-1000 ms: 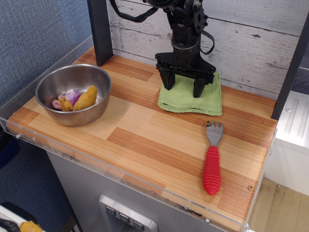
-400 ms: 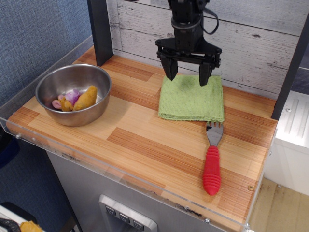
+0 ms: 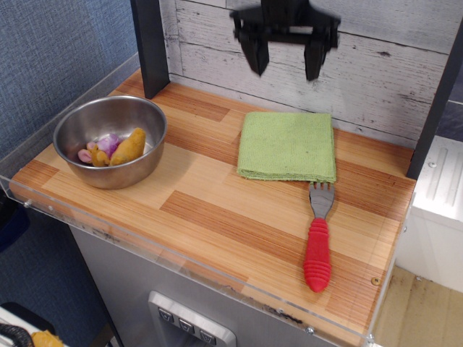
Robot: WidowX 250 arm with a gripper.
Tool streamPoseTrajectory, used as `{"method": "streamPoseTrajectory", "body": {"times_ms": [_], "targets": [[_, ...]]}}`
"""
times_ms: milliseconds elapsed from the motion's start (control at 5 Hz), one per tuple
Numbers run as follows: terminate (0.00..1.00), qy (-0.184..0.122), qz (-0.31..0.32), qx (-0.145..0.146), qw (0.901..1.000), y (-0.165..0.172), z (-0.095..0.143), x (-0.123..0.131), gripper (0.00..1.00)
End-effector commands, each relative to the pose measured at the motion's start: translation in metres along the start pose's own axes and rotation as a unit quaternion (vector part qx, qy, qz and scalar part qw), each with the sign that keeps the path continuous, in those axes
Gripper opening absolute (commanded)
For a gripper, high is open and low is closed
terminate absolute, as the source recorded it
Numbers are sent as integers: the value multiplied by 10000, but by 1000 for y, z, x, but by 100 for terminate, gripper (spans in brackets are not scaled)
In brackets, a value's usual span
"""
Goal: Place the green cloth on the far edge of the table
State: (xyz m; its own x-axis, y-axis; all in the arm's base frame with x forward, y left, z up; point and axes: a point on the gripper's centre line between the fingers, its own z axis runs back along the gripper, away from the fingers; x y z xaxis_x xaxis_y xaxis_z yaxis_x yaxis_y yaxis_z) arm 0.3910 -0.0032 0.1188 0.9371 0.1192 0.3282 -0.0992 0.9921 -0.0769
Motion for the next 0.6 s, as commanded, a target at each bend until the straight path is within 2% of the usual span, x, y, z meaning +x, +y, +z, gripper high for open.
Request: {"method": "streamPoseTrajectory", "body": {"times_ms": [0,200,400], "targets": [[0,-333,-11,-88,9994,-1,39,2,100],[0,-333,-11,-88,9994,-1,39,2,100],[100,-333,-11,-88,9994,-1,39,2,100]]}}
